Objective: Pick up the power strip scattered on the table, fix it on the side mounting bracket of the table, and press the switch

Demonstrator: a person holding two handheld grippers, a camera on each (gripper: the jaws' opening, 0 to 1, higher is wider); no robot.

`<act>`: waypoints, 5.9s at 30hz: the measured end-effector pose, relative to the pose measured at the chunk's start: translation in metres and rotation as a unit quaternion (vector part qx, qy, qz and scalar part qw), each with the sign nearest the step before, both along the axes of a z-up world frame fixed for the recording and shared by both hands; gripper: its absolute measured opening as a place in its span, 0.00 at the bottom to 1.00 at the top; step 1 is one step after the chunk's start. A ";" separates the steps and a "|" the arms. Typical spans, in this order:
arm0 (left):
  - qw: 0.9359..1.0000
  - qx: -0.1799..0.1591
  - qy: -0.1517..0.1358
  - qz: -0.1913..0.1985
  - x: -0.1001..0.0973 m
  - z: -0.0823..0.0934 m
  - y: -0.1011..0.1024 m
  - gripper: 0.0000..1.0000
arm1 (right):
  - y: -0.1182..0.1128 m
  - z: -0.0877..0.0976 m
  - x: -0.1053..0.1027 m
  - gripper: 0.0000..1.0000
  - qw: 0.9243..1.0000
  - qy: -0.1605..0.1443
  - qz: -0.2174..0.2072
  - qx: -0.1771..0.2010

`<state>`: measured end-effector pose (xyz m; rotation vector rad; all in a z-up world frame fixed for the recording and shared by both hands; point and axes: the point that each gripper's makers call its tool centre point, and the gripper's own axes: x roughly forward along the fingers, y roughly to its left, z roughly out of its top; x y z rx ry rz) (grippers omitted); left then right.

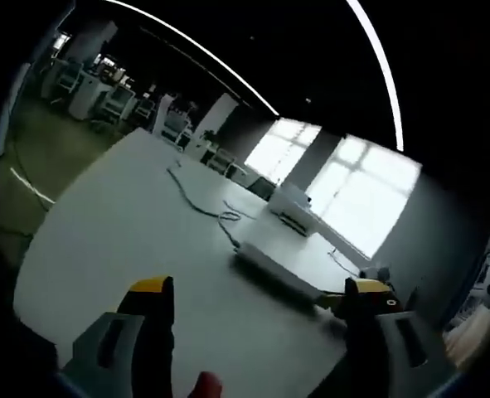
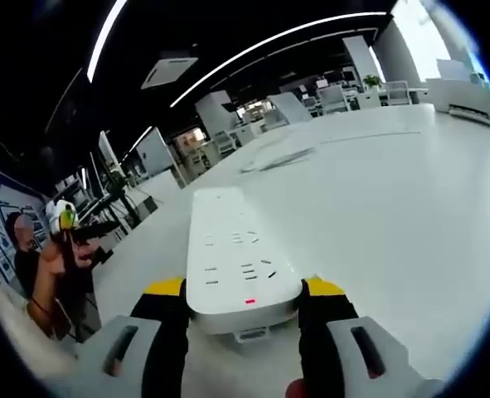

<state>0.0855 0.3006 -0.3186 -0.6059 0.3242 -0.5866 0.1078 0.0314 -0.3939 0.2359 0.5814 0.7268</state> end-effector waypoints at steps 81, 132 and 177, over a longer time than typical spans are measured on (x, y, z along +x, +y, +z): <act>0.944 -0.251 0.206 -0.062 0.037 -0.019 -0.111 0.82 | 0.001 -0.001 -0.001 0.48 1.000 -0.002 -0.003 0.007; 0.935 -0.253 0.245 -0.046 0.107 -0.041 -0.151 0.81 | 0.000 -0.002 0.000 0.48 1.000 -0.003 0.003 0.003; 0.928 -0.264 0.260 -0.018 0.124 -0.057 -0.156 0.53 | 0.001 -0.003 0.000 0.48 1.000 -0.012 0.006 -0.008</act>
